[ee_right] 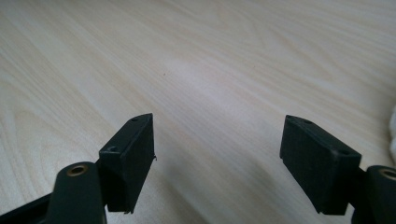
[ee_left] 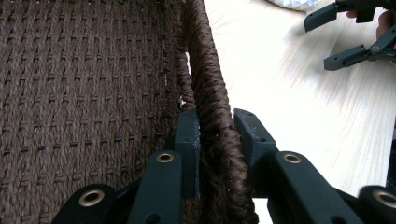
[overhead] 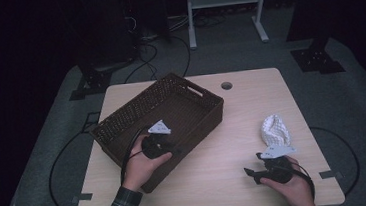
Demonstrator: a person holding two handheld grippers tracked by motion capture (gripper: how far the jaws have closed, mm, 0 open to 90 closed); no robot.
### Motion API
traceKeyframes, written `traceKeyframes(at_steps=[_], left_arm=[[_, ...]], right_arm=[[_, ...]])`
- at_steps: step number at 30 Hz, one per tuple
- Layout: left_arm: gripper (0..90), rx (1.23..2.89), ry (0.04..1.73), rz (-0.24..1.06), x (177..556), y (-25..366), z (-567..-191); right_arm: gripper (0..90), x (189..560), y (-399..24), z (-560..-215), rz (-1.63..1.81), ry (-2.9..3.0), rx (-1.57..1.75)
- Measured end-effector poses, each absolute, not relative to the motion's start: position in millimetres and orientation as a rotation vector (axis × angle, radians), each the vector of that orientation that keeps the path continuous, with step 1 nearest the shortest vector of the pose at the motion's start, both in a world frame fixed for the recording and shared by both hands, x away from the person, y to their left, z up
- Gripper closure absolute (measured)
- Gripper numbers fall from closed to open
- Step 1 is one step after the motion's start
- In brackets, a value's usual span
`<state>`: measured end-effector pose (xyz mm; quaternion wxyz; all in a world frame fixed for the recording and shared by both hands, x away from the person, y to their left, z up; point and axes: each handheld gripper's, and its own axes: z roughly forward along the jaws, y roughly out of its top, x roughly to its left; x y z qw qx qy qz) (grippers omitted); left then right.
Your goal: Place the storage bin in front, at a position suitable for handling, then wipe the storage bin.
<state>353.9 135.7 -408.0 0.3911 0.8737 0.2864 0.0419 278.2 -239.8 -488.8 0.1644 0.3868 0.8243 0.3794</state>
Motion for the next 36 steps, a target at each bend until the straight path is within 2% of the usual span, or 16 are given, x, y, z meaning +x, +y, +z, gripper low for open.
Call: traceKeyframes(at_steps=[1, 3, 19, 36], left_arm=[[72.2, 2.216, 0.730, 0.106, 353.8, 135.8, -408.0], [72.3, 2.215, 0.729, 0.109, 353.6, 135.7, -408.0], [72.2, 2.204, 0.741, 0.095, 353.6, 136.1, -408.1], [71.6, 2.197, 0.741, 0.084, 354.3, 136.8, -408.3]], right_arm=[[29.5, 278.5, -241.8, -485.8, 1.083, 2.334, 1.096], [29.9, 278.0, -244.1, -482.0, 1.092, 2.309, 1.099], [30.9, 300.2, -271.6, -452.8, 1.063, 2.135, 1.118], [28.8, 331.0, -301.3, -444.8, 1.001, 2.033, 1.230]])
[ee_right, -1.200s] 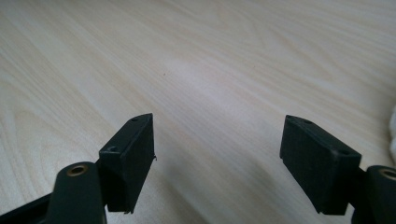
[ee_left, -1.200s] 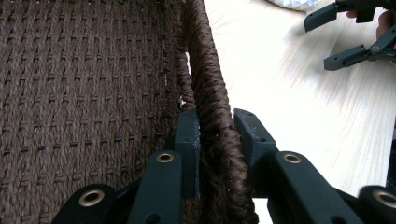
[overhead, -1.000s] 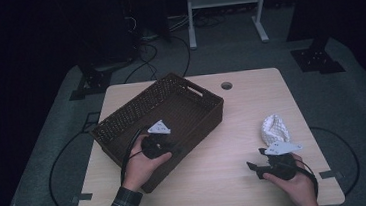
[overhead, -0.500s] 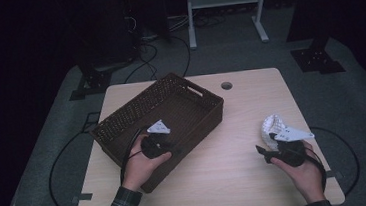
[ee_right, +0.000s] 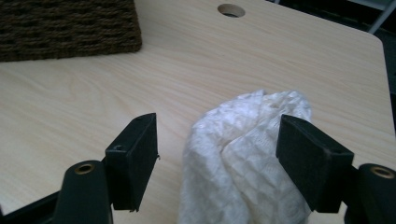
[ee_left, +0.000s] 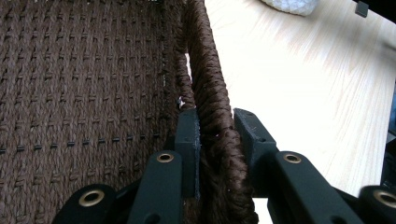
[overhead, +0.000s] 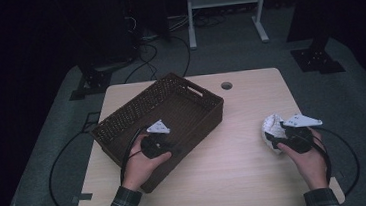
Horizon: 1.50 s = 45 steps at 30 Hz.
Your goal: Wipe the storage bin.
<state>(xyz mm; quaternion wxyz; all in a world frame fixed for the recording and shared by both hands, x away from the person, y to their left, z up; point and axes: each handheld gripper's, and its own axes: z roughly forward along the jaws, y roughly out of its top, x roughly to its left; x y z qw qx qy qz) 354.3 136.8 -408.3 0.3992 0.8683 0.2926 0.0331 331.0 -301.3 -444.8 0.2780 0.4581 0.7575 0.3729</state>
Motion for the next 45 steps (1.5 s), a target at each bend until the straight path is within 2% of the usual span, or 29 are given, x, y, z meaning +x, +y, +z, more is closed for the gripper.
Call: traceKeyframes(at_steps=[20, 29, 32, 35, 38, 41, 44, 45], left_arm=[[71.3, 2.194, 0.739, 0.078, 354.7, 137.1, -408.2], [71.4, 2.196, 0.736, 0.085, 354.3, 137.3, -408.1], [71.4, 2.198, 0.735, 0.090, 353.9, 137.1, -408.0], [71.4, 2.197, 0.735, 0.088, 354.1, 137.0, -408.1], [71.3, 2.196, 0.736, 0.087, 354.3, 136.9, -408.1], [71.2, 2.196, 0.734, 0.086, 354.3, 137.2, -407.9], [71.2, 2.194, 0.733, 0.085, 354.2, 137.4, -408.0], [71.2, 2.194, 0.733, 0.086, 354.2, 137.4, -408.0]], right_arm=[[24.2, 346.1, -321.9, -439.0, 1.009, 1.953, 1.279], [24.8, 346.4, -311.5, -453.3, 0.964, 2.055, 1.241], [26.4, 344.0, -308.9, -455.9, 0.947, 2.066, 1.237], [32.3, 340.8, -302.7, -464.5, 0.883, 2.104, 1.204], [33.0, 341.1, -300.3, -469.2, 0.843, 2.138, 1.200], [41.9, 341.3, -300.4, -476.3, 0.832, 2.164, 1.192], [44.5, 341.6, -301.5, -478.8, 0.829, 2.170, 1.206], [48.1, 341.8, -303.4, -481.0, 0.827, 2.173, 1.244]])
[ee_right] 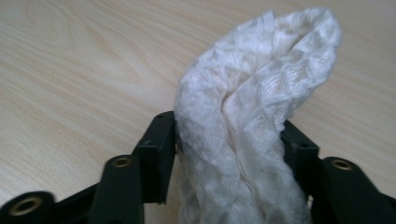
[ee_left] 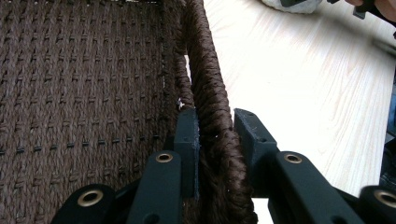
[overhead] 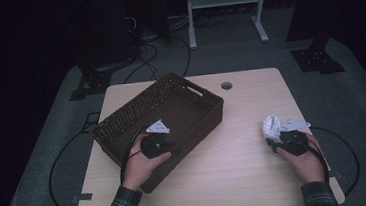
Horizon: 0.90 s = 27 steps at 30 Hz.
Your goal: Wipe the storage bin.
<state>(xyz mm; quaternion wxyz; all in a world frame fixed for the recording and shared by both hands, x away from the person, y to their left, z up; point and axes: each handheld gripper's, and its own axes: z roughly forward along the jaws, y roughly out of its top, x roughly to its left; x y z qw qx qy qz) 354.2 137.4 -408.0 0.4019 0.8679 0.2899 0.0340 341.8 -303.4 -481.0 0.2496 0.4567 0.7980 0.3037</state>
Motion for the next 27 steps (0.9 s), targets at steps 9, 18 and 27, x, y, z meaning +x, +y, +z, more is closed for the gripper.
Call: traceKeyframes(at_steps=[9, 18, 27], left_arm=[[71.0, 2.189, 0.735, 0.084, 354.0, 137.6, -408.2], [70.5, 2.186, 0.733, 0.070, 355.7, 138.2, -408.0], [70.3, 2.186, 0.731, 0.072, 355.0, 138.1, -408.0]], right_arm=[[60.3, 347.9, -313.2, -484.9, 0.924, 2.214, 1.310], [70.4, 347.8, -314.9, -483.4, 0.947, 2.201, 1.401], [70.6, 345.6, -312.3, -479.5, 1.003, 2.189, 1.394]])
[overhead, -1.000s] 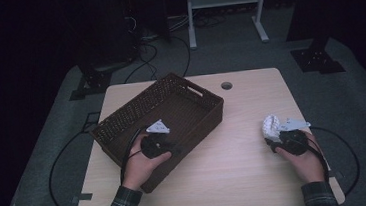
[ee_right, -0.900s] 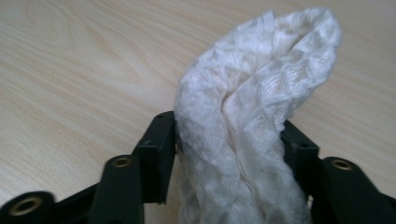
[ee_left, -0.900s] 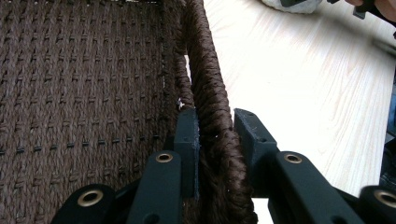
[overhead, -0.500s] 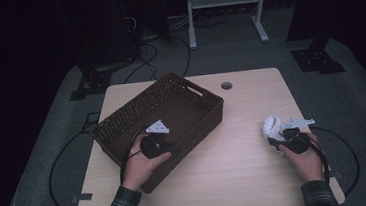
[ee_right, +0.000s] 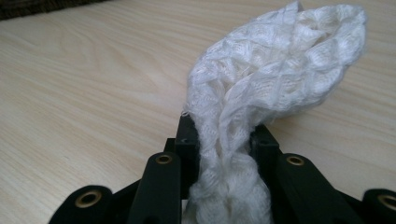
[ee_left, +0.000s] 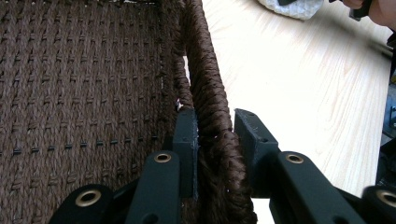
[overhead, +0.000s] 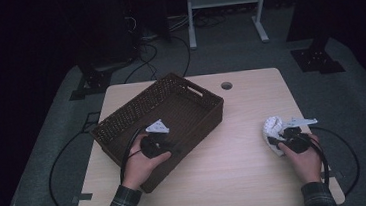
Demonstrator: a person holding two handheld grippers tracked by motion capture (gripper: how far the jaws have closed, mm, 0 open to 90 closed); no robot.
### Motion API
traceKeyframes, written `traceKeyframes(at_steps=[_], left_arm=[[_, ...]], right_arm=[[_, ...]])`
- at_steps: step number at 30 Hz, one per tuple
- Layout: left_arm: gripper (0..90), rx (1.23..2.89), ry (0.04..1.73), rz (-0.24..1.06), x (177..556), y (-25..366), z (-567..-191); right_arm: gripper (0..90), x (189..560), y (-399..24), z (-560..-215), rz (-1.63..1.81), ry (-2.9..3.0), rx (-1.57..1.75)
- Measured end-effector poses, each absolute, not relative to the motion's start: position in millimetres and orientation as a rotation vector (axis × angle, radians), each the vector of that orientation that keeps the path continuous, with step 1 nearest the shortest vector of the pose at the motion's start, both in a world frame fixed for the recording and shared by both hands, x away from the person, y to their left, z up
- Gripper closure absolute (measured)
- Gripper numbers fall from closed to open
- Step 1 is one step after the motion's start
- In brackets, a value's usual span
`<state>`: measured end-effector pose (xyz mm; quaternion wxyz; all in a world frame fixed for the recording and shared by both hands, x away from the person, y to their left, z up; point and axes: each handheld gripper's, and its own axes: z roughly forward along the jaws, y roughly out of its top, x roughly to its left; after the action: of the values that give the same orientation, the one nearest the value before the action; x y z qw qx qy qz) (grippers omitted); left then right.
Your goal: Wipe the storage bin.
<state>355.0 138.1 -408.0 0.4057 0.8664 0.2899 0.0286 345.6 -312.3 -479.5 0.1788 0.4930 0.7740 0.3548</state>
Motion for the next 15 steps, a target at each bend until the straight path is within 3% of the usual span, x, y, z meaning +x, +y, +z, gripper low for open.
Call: traceKeyframes(at_steps=[15], left_arm=[[70.3, 2.187, 0.730, 0.069, 355.6, 138.0, -408.0]], right_arm=[[70.5, 345.3, -303.6, -461.1, 1.133, 2.188, 1.317]])
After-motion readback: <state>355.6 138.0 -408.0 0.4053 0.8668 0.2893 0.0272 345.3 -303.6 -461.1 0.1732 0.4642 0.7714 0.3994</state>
